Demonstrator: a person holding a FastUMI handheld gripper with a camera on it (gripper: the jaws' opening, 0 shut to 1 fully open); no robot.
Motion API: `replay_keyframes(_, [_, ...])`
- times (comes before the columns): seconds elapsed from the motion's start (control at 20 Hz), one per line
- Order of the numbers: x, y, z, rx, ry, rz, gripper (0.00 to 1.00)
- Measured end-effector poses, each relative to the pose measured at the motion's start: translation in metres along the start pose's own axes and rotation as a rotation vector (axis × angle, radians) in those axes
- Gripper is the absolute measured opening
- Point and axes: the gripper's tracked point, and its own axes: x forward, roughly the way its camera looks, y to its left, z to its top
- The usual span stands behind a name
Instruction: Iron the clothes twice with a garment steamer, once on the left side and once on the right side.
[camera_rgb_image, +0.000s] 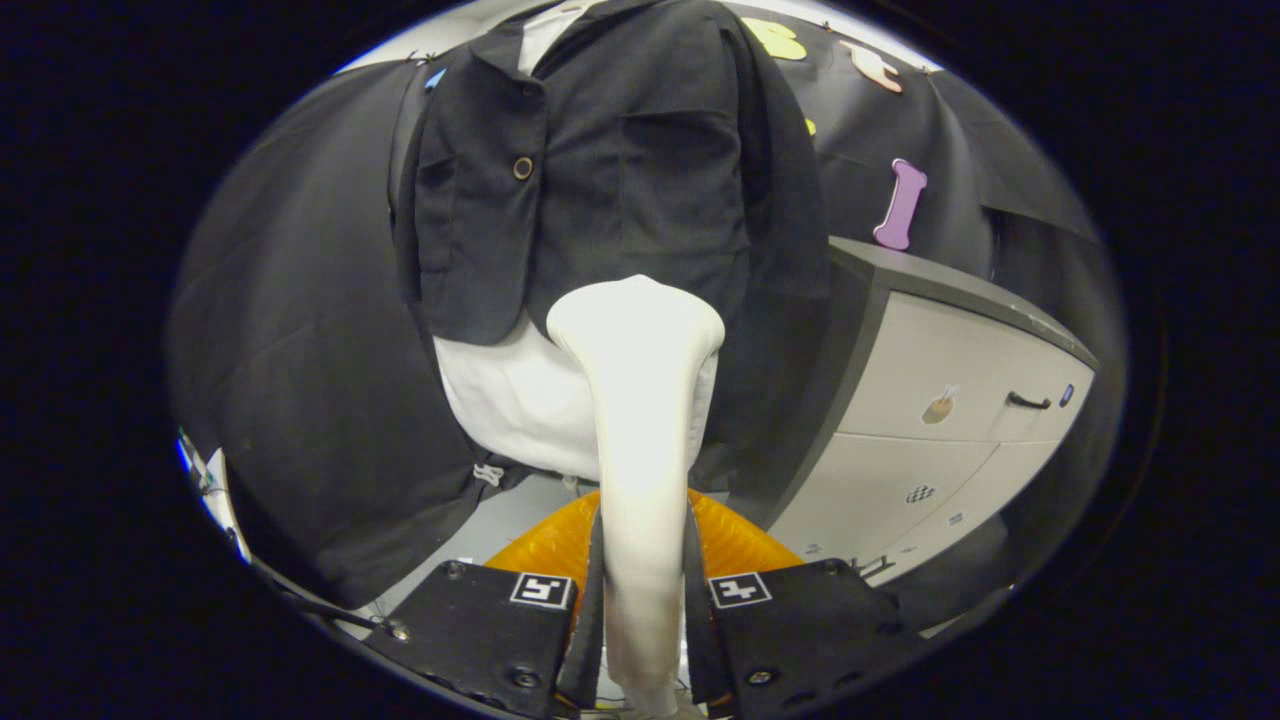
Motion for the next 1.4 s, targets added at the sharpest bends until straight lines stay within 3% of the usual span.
replay_keyframes(0.3, [-0.002,-0.001,-0.017,-0.018,0.022,-0.018,0.37])
replay_keyframes(0.7, [-0.052,0.017,0.023,-0.012,-0.083,-0.017,0.37])
replay_keyframes(1.15, [-0.164,0.068,0.143,0.078,-0.397,0.045,0.37])
replay_keyframes(1.4, [-0.191,0.113,0.221,-0.003,-0.582,0.098,0.36])
